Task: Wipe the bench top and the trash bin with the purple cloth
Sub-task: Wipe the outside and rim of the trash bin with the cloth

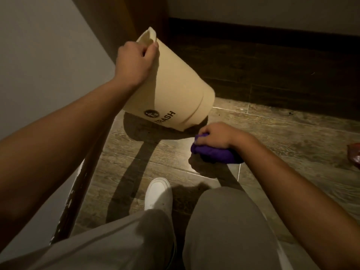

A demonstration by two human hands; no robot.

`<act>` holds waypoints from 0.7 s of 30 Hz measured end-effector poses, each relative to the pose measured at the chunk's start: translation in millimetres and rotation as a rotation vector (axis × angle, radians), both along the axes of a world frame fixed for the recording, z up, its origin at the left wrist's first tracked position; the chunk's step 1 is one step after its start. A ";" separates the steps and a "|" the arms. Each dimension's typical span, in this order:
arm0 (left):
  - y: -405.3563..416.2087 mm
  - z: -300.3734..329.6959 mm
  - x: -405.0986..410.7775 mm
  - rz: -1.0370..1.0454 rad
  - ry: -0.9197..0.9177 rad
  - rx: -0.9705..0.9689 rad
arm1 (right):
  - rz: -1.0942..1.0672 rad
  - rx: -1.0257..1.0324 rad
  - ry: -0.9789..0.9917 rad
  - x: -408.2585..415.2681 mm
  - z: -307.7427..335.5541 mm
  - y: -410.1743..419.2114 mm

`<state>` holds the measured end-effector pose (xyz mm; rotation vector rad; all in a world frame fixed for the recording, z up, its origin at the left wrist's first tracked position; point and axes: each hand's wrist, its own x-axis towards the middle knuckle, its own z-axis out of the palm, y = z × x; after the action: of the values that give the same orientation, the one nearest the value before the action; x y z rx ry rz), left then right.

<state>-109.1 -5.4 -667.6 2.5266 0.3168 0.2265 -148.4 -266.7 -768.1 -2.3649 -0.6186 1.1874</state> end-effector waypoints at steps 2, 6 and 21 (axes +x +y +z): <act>-9.5 2.4 -3.1 -0.072 -0.022 0.129 | -0.149 0.110 -0.013 21.0 37.5 -2.9; -21.4 -8.8 -16.7 -0.167 -0.005 0.339 | -0.491 0.266 -0.128 59.9 88.0 2.7; 44.3 -22.9 -61.3 -0.165 0.036 0.260 | -0.482 0.079 -0.191 85.4 61.0 60.8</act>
<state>-170.3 38.9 -690.4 2.7988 0.0956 0.1668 -62.9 -205.9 -707.1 -2.3869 -0.1279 0.7198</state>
